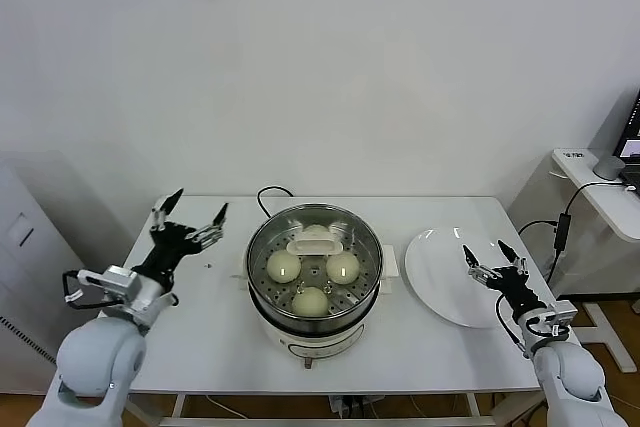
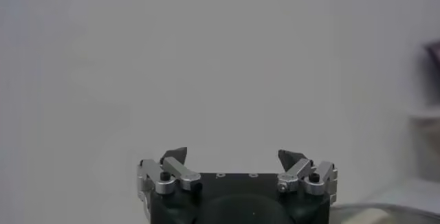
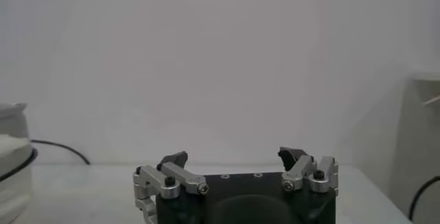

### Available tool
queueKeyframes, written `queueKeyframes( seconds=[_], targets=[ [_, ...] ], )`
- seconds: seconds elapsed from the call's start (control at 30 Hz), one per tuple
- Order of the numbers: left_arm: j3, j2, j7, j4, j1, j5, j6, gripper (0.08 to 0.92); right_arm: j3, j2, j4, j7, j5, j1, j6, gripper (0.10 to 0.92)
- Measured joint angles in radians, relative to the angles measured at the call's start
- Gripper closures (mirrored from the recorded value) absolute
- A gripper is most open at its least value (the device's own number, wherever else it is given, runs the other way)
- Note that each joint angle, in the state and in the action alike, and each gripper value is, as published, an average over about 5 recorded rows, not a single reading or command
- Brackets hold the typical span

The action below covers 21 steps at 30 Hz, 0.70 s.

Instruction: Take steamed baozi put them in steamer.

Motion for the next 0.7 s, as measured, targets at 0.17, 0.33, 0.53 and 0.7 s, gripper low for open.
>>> queueKeyframes(
  seconds=[0.17,0.33,0.53,0.7],
  targets=[
    [-0.033,0.011,-0.026,0.116,0.000,-0.041,-0.019,0.177,0.008,0.007,0.019,0.018,-0.010,-0.002,-0.017,0.203],
    [-0.048,0.025,-0.041,0.212,-0.007,-0.062,-0.033,0.177,0.009,0.007,0.024,0.031,-0.012,-0.002,-0.029,0.203],
    [-0.055,0.038,-0.051,0.300,-0.014,-0.070,-0.051,0.177,0.005,0.011,0.024,0.041,-0.012,-0.004,-0.040,0.203],
    [-0.061,0.038,-0.057,0.344,-0.011,-0.075,-0.063,0.177,0.004,0.017,0.022,0.052,-0.017,-0.006,-0.053,0.203]
  ],
)
